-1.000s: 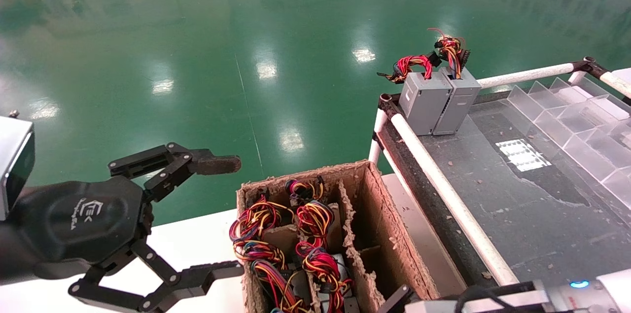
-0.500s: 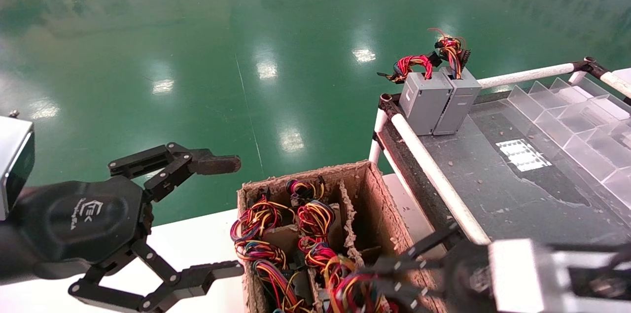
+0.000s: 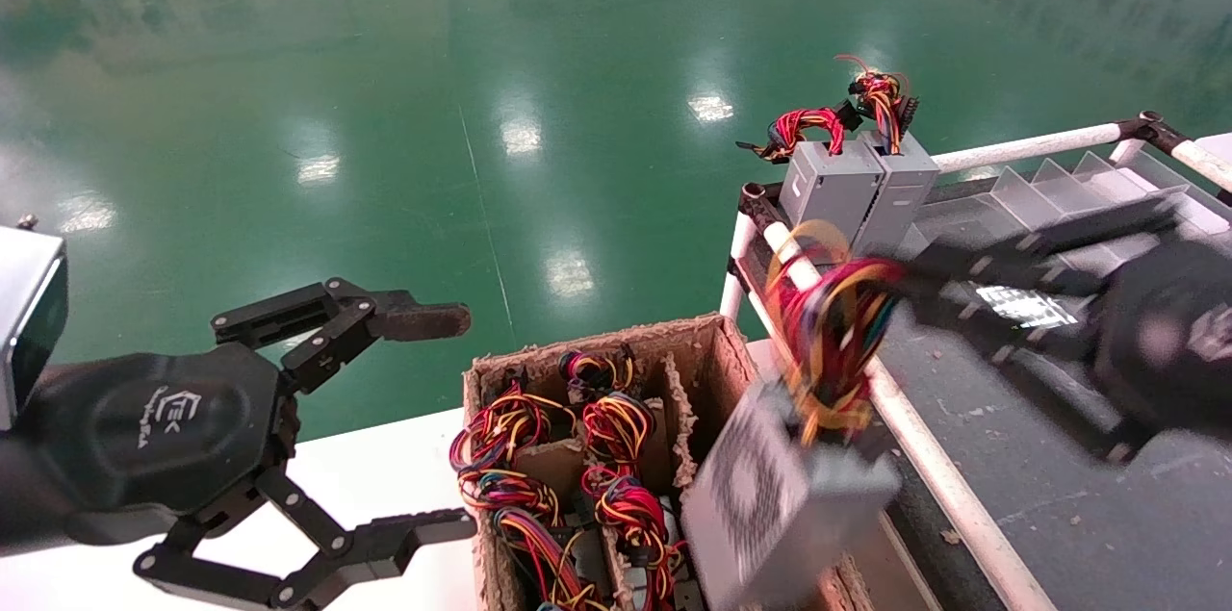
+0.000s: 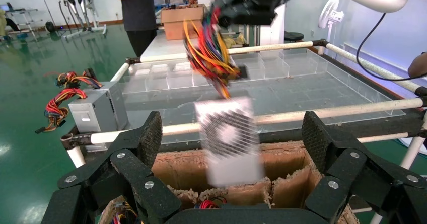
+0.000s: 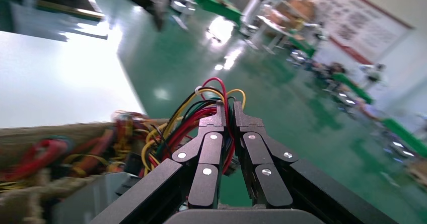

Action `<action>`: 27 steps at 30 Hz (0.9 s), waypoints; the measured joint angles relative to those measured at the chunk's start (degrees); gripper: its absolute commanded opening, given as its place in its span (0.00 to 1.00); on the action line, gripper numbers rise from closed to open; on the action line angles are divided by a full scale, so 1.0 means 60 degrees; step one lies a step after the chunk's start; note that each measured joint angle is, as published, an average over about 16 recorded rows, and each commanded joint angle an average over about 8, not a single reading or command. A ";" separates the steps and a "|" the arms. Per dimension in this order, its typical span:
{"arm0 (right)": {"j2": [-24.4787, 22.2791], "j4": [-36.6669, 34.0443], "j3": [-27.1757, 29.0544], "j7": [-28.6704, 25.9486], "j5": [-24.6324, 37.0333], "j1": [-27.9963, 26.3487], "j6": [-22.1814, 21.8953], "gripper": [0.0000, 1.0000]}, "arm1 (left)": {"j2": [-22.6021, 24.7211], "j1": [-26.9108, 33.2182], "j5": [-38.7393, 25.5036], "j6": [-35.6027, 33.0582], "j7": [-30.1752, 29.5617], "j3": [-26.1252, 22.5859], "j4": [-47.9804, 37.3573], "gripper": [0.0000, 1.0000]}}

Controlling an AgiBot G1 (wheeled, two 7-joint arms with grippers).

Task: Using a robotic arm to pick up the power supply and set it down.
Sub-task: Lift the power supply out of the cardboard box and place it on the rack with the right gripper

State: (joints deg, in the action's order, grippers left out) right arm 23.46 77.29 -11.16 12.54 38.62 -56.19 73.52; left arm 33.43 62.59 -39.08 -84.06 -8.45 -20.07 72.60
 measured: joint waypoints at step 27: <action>-0.2508 -0.2648 0.2601 0.1533 -0.0659 0.3393 -0.0815 0.00 | -0.0001 0.0001 0.0002 0.0001 0.0002 -0.0003 0.0000 1.00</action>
State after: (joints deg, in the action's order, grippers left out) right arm 8.41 61.40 4.44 21.74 34.67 -35.83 68.63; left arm 33.42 62.59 -39.07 -84.06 -8.44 -20.09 72.60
